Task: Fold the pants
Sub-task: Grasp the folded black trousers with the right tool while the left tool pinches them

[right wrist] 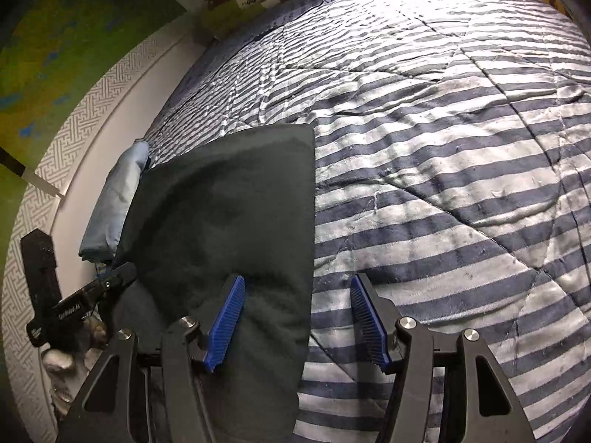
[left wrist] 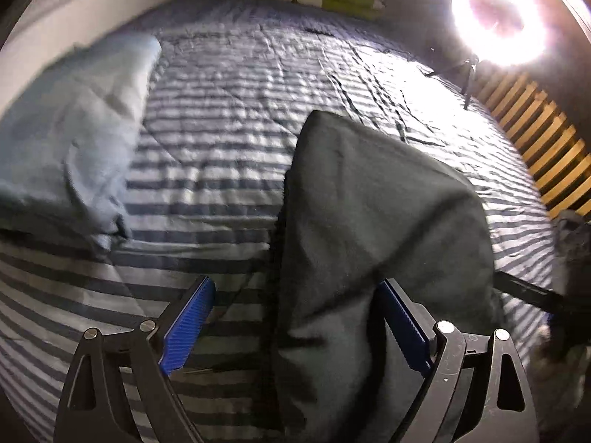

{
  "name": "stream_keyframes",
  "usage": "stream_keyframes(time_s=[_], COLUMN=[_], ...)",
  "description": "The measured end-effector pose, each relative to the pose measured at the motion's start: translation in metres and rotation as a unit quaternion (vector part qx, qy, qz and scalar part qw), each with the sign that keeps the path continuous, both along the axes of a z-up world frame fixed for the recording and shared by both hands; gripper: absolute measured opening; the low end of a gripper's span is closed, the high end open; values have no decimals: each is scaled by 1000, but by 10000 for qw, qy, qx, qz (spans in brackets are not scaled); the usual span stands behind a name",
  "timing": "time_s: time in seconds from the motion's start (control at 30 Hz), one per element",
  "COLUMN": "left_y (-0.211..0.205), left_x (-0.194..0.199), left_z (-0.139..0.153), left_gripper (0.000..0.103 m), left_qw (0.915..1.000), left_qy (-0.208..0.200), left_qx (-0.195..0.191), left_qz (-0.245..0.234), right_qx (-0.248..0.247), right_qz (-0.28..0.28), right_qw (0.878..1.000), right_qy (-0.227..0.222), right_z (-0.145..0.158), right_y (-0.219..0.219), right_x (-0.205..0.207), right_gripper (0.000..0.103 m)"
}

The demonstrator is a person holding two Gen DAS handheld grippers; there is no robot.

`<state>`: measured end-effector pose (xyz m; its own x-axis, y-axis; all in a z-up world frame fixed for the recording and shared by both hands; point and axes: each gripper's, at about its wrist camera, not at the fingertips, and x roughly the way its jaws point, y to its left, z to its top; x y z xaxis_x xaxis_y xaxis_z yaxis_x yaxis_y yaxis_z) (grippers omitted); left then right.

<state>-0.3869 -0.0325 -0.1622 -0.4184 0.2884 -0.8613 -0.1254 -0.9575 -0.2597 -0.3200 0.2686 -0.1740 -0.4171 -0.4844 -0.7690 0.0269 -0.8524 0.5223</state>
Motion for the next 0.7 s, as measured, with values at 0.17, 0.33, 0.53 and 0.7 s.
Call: stream_keyframes(time_s=[0.17, 0.33, 0.53, 0.7], left_y=[-1, -7, -7, -6], left_x=[-10, -13, -17, -21], left_z=[-17, -10, -17, -23], left_gripper=[93, 93, 97, 102], left_qw=[9975, 9975, 9967, 9959], left_qy=[-443, -339, -464, -414], left_qx=[545, 624, 663, 794], left_qz=[-98, 6, -27, -82], right_qx=[-226, -710, -709, -769], right_qz=[96, 57, 153, 344], right_qw=[9997, 9972, 9971, 9963], right_qy=[-48, -234, -214, -162], right_z=[-2, -5, -7, -9], right_y=[1, 8, 4, -9], right_x=[-2, -6, -6, -7], right_gripper=[56, 57, 57, 58])
